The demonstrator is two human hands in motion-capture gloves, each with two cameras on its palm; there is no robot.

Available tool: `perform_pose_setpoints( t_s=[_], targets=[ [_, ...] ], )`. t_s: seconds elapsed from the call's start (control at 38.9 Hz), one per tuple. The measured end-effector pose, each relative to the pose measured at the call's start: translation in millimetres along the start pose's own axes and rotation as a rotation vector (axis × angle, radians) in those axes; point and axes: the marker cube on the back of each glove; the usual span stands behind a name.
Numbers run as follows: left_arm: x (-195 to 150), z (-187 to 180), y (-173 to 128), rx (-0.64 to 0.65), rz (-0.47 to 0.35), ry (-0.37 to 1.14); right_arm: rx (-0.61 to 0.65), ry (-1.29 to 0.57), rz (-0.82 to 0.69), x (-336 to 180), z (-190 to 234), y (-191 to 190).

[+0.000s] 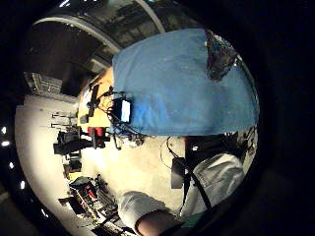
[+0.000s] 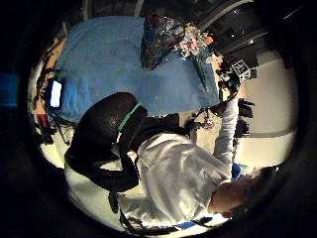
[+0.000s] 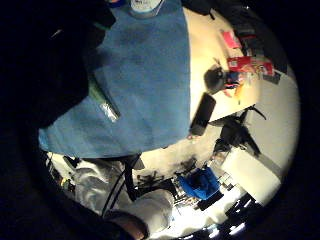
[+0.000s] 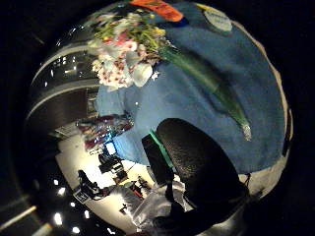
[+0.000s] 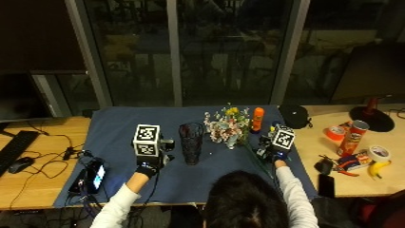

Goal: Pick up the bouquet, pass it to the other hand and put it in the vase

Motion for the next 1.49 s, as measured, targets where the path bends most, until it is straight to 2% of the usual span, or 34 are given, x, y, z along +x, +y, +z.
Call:
perform_pose_setpoints(
  t_s=[0.05, 0.08, 0.28, 0.39, 0.49, 0.57, 0.67, 0.77, 0.85, 0.93, 1.06, 1.18, 1.34, 1.49],
  targets=[
    [1, 0, -2, 0.002, 0.004, 0.008, 0.121, -0.014, -0.070, -5, 5, -4],
    [1, 0, -3, 0.000, 0.005, 0.011, 0.131, -0.017, -0.074, -6, 10, -4],
    [-2, 9, -6, -0.024, -0.004, 0.011, 0.007, -0.030, 0.038, -7, 59, -13],
    [-4, 9, -2, -0.035, -0.007, -0.003, 0.038, 0.000, 0.001, -11, 70, -23],
    [-7, 9, 2, -0.039, -0.015, -0.009, 0.111, 0.100, 0.068, -11, 73, -24],
    [-10, 10, 5, -0.046, -0.021, -0.008, 0.099, 0.099, 0.096, -15, 76, -21],
    [-12, 11, 7, -0.060, -0.026, -0.004, 0.135, -0.021, 0.001, -23, 76, -26],
    [-13, 13, 7, -0.075, -0.021, 0.011, 0.240, -0.114, 0.032, -14, 74, -37],
    [-12, 16, 4, -0.088, -0.015, 0.036, 0.289, -0.219, -0.014, -14, 73, -40],
    [-8, 18, -2, -0.106, 0.000, 0.084, 0.332, -0.346, -0.050, -14, 65, -41],
    [13, 10, -14, -0.120, 0.062, 0.210, 0.405, -0.502, -0.010, -12, 41, -33],
    [31, -2, -26, -0.080, 0.092, 0.269, 0.372, -0.669, -0.090, -31, 17, -9],
    [64, -21, -51, -0.031, 0.122, 0.440, 0.468, -0.801, -0.176, -55, -28, 16],
    [98, -33, -77, 0.022, 0.107, 0.598, 0.549, -0.975, -0.434, -84, -44, -6]
  ],
)
